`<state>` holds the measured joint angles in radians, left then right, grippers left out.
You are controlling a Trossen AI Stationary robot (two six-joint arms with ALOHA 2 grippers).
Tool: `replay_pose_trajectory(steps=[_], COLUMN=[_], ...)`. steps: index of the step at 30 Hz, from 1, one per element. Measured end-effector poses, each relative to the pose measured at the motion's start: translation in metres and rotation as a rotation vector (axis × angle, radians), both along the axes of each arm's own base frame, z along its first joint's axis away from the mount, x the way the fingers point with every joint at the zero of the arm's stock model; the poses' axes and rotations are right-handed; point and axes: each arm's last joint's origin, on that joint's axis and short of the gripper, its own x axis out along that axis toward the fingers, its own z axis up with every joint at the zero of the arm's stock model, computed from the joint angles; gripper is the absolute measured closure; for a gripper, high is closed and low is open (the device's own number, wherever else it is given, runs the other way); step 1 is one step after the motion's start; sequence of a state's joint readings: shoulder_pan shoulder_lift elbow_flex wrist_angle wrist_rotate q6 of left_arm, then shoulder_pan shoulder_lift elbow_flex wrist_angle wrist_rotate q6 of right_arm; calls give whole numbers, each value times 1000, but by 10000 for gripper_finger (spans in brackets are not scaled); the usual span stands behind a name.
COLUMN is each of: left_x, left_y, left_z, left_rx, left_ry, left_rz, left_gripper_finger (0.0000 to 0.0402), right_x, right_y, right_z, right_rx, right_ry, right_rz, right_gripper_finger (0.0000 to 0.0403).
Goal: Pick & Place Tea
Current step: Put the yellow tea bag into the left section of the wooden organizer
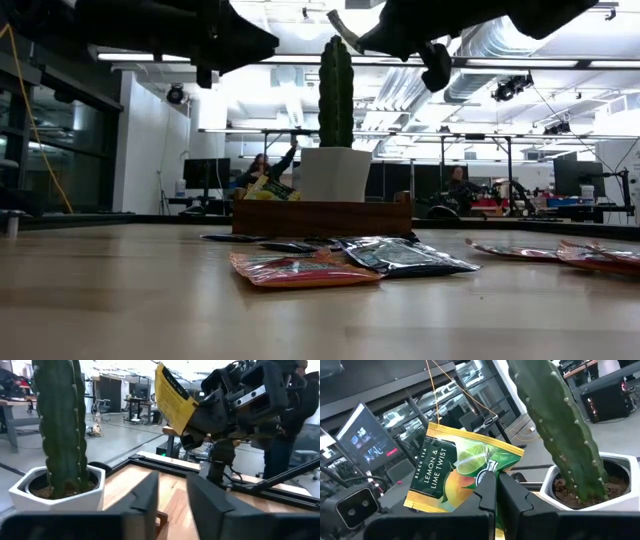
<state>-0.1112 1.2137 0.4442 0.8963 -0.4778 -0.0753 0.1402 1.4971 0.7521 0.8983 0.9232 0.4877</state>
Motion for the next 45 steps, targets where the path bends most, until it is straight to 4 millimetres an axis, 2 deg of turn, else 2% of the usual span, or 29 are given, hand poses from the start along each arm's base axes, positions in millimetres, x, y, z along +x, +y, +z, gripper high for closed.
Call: replay_pose_trajectory(steps=[5, 10, 18, 23, 29, 33, 42, 45], left_x=[0, 5, 27, 37, 52, 65, 68, 68], left_y=[0, -1, -3, -4, -6, -7, -6, -5], left_z=[1, 10, 31, 28, 38, 37, 40, 40], left_rx=[-35, -38, 9, -1, -2, 10, -3, -7], left_ry=[-29, -83, -100, -77, -108, -84, -85, -86], left_rz=[7, -10, 11, 20, -3, 5, 59, 86], left_gripper_finger=[215, 181, 179, 179, 179, 179, 180, 195], right_x=[3, 5, 7, 8, 9, 9, 10, 10], right_y=[1, -1, -3, -2, -1, -1, 0, 0], right_z=[8, 11, 8, 8, 7, 7, 6, 5], right_rx=[-39, -68, -77, -90, -94, -104, -111, -114], right_ry=[11, 23, 39, 49, 61, 71, 77, 87], right_rz=[18, 38, 42, 77, 93, 101, 135, 145], right_gripper_finger=[402, 402, 402, 402, 402, 402, 403, 403])
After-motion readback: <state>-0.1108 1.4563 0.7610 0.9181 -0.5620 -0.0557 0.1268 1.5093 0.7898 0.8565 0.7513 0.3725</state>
